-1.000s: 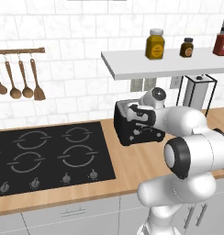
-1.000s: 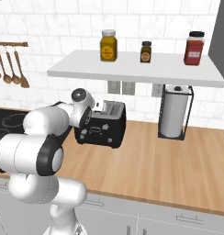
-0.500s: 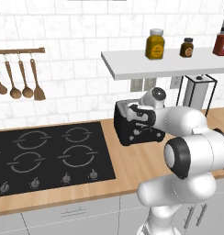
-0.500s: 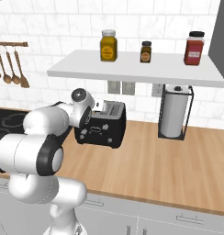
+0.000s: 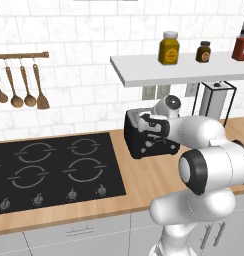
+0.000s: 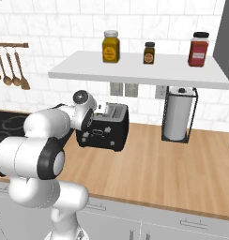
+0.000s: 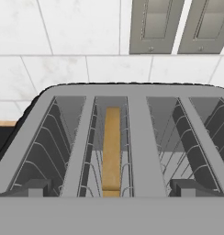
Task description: Start the toaster. Once the lever pops up, take the bread to the plate on the dining counter.
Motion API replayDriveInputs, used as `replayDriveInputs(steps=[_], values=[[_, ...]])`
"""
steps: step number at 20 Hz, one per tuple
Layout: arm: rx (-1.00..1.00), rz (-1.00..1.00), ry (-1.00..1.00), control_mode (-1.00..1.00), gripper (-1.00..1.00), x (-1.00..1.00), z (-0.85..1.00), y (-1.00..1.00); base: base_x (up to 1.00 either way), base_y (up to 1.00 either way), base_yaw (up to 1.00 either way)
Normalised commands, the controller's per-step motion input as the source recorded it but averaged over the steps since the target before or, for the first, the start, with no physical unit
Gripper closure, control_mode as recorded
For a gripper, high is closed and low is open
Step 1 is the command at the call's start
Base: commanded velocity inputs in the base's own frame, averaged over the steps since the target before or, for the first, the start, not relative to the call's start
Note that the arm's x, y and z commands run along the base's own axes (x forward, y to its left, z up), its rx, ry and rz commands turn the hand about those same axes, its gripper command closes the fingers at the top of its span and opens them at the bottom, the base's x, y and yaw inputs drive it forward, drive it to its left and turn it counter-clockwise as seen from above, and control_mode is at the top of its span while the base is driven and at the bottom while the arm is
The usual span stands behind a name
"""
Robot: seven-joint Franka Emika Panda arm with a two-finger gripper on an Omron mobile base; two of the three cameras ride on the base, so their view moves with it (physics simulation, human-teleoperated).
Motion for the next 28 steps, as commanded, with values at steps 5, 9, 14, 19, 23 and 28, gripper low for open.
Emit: replayDriveInputs(steps=[5, 9, 14, 19, 23, 28], values=[[0.0, 0.0, 0.0, -1.0, -1.0, 0.0, 0.0, 0.0, 0.0, 0.0, 0.0], [0.0, 0.0, 0.0, -1.0, -1.0, 0.0, 0.0, 0.0, 0.0, 0.0, 0.0], [0.0, 0.0, 0.0, -1.0, -1.0, 0.0, 0.0, 0.0, 0.0, 0.0, 0.0], [0.0, 0.0, 0.0, -1.0, -1.0, 0.0, 0.0, 0.0, 0.0, 0.0, 0.0], [0.0, 0.0, 0.0, -1.0, -1.0, 0.0, 0.0, 0.0, 0.0, 0.0, 0.0], [0.0, 0.0, 0.0, -1.0, -1.0, 0.0, 0.0, 0.0, 0.0, 0.0, 0.0]])
